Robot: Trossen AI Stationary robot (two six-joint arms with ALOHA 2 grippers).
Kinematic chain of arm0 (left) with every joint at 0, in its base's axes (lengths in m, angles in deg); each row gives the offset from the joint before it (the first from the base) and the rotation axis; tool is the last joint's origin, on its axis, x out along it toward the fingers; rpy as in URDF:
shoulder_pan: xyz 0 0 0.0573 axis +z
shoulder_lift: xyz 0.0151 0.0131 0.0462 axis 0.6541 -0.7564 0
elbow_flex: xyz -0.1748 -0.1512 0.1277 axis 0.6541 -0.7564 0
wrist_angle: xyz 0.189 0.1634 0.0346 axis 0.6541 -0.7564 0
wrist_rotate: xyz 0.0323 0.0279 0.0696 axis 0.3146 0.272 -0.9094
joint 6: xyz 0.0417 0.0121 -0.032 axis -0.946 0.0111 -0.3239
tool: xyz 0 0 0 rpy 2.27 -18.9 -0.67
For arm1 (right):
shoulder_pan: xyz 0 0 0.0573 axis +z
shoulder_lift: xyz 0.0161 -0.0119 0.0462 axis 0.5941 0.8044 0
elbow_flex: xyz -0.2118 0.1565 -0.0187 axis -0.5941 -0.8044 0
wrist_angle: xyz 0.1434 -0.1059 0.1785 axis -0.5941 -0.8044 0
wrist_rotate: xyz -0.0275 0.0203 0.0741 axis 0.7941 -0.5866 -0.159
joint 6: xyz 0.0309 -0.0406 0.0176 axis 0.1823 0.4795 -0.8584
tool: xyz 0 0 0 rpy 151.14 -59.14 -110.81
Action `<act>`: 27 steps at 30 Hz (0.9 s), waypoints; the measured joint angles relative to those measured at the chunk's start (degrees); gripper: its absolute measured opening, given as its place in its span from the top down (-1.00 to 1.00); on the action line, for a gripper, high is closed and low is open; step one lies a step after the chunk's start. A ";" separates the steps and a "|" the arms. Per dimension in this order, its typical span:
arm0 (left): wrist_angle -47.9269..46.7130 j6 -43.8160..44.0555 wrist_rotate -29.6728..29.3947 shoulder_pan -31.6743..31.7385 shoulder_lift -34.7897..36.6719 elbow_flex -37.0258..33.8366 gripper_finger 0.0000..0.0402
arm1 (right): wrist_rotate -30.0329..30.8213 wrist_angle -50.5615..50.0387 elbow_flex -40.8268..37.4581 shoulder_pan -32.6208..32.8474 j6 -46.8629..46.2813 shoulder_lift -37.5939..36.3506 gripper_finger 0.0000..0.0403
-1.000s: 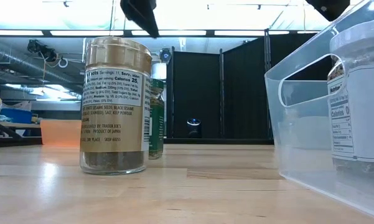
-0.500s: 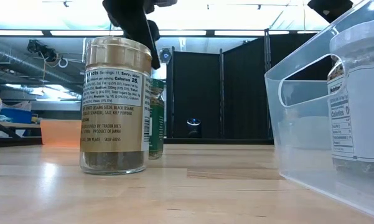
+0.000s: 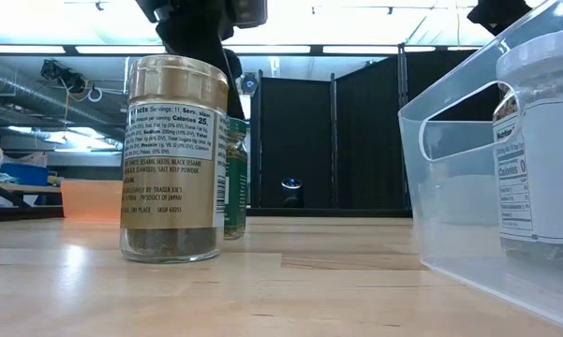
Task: Sort spices by type
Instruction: Put the green seasoning bottle into the orange bin
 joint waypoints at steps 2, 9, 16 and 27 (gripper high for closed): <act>0.63 0.03 0.05 0.00 0.00 -0.01 -0.54 | 0.00 -0.05 0.00 0.00 0.02 0.00 -0.56; 0.90 0.68 0.97 -0.20 0.00 0.01 -0.54 | 0.02 -1.14 0.00 0.00 -0.23 0.00 -0.53; 0.61 1.16 0.99 -0.22 0.00 0.01 -0.54 | 0.00 -2.02 0.00 0.00 -0.55 0.00 -0.51; 1.24 2.25 0.97 -0.66 0.09 -3.02 -0.54 | 0.00 -2.36 0.00 0.00 -1.03 0.02 -0.51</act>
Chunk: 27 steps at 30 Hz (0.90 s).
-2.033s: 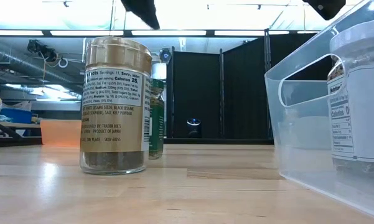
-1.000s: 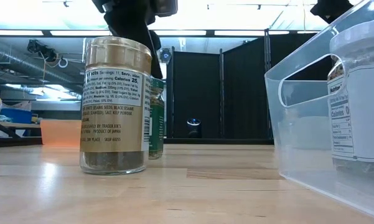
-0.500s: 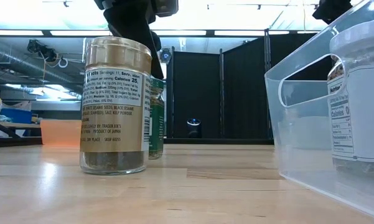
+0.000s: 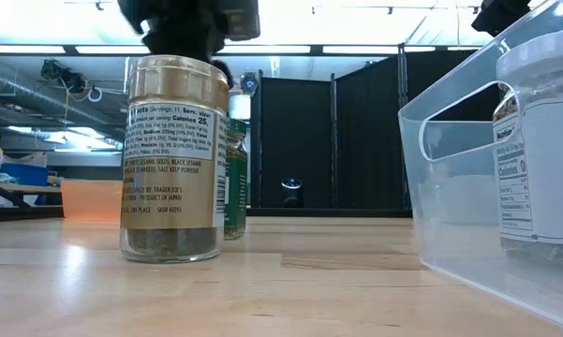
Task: Sort spices by type
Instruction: Put the green seasoning bottle into the orange bin
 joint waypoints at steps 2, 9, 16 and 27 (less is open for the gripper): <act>0.91 0.67 0.00 -0.25 0.00 -1.47 -0.54 | 0.00 -0.01 0.00 0.00 0.00 0.00 -0.51; 2.95 2.21 -0.82 -0.54 -0.02 -5.04 -0.54 | 0.00 -0.02 0.00 0.00 -0.02 0.00 -0.51; 7.42 2.93 -0.85 -0.54 -0.02 -5.12 -0.54 | 0.00 -0.09 0.00 0.00 -0.02 0.00 -0.51; 7.33 2.49 -2.54 -0.54 -0.02 -5.12 -0.47 | 0.02 -0.11 0.00 0.00 -0.02 0.00 -0.51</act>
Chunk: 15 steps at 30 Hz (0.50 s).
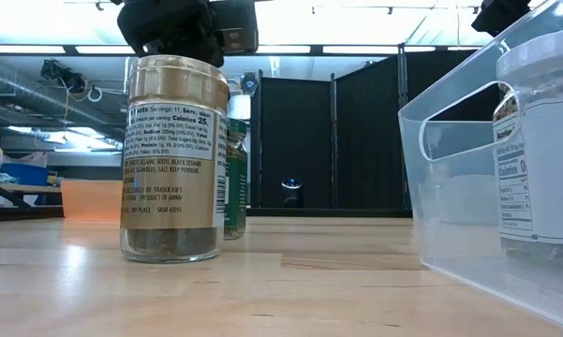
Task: Sort spices by type
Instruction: Put the green seasoning bottle into the orange bin
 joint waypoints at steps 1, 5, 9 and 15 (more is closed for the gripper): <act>0.00 -0.04 -0.24 0.00 0.00 0.00 -0.43 | 0.00 0.00 0.00 0.00 0.00 0.00 -0.51; 0.08 -0.18 -0.52 0.00 0.00 0.00 -0.25 | -0.01 0.00 0.02 0.00 0.00 0.00 -0.51; 0.13 -0.21 -0.66 0.00 0.00 0.00 -0.06 | 0.00 0.00 0.02 0.00 -0.23 0.00 -0.51; 0.20 1.40 -0.85 0.00 0.00 0.00 0.02 | 0.33 -0.42 0.02 0.00 -2.77 0.00 -0.51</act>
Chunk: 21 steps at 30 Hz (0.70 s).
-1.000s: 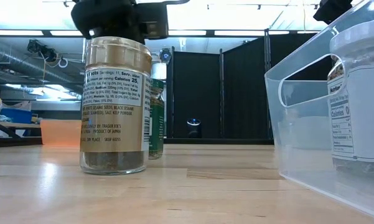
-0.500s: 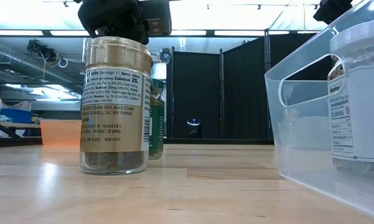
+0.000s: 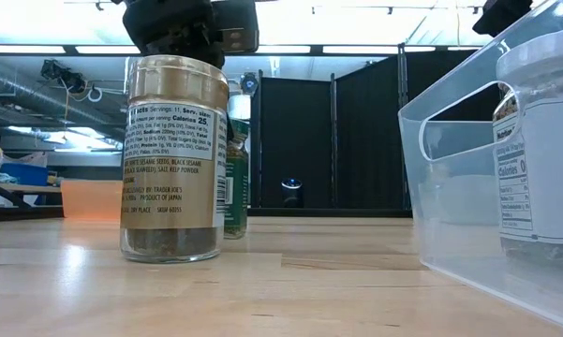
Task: Sort spices by type
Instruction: Put the green seasoning bottle into the orange bin
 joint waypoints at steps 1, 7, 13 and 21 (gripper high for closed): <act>-0.02 0.80 -0.08 0.00 0.00 0.00 0.02 | 0.02 0.00 0.00 0.00 -0.19 0.00 -0.51; -1.28 7.24 -3.10 0.00 -0.09 1.37 0.01 | 0.07 0.02 0.00 0.00 -2.83 0.00 -0.51; -4.60 13.63 -8.30 1.19 -0.09 5.41 0.01 | 0.09 0.04 0.00 -0.01 -2.77 0.00 -0.51; -16.39 19.10 -13.57 6.49 0.24 12.22 0.01 | 2.54 0.04 0.00 -0.02 -2.57 0.00 -0.51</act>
